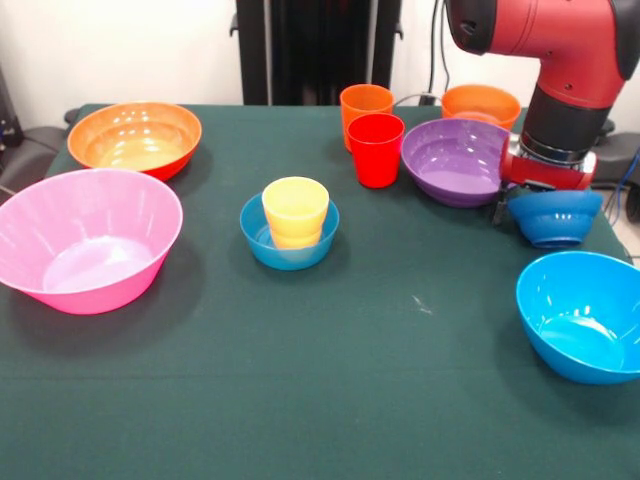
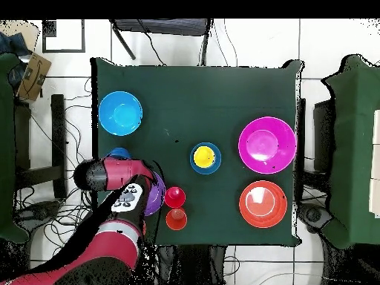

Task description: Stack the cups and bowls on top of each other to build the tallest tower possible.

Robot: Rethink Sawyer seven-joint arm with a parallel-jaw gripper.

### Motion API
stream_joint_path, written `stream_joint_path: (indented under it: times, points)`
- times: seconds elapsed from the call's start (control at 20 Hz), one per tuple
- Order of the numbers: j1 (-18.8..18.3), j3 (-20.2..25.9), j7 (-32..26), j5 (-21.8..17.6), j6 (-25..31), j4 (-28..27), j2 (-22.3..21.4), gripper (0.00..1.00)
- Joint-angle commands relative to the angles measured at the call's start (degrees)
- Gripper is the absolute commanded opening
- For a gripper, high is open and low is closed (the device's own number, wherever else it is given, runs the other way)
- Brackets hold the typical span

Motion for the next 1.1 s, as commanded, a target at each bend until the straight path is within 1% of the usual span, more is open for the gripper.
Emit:
stream_joint_path:
  times: [0.05, 0.25, 0.45, 0.55, 0.75, 0.9, 1.05, 1.1]
  points:
    - [-2.33, 6.82, 7.28, 1.04, -0.51, 0.37, -0.38, 1.00]
    - [-1.26, 5.79, 8.15, 1.21, -0.03, 0.73, -1.76, 1.00]
    - [-0.57, 4.50, 9.22, 1.31, -2.71, -0.39, -1.16, 1.00]
    - [-0.22, 3.92, 9.48, 1.41, -2.55, -0.71, -1.32, 1.00]
    - [-0.29, 4.20, 9.58, 1.59, -2.48, -0.61, -1.73, 1.00]
    - [-0.15, 4.19, 9.98, 1.62, -3.89, -0.47, -1.10, 1.00]
    - [0.60, 2.73, 10.79, 1.78, -5.14, -0.96, -0.78, 1.00]
    - [0.79, 2.31, 10.83, 1.82, -4.76, -1.03, -1.04, 1.00]
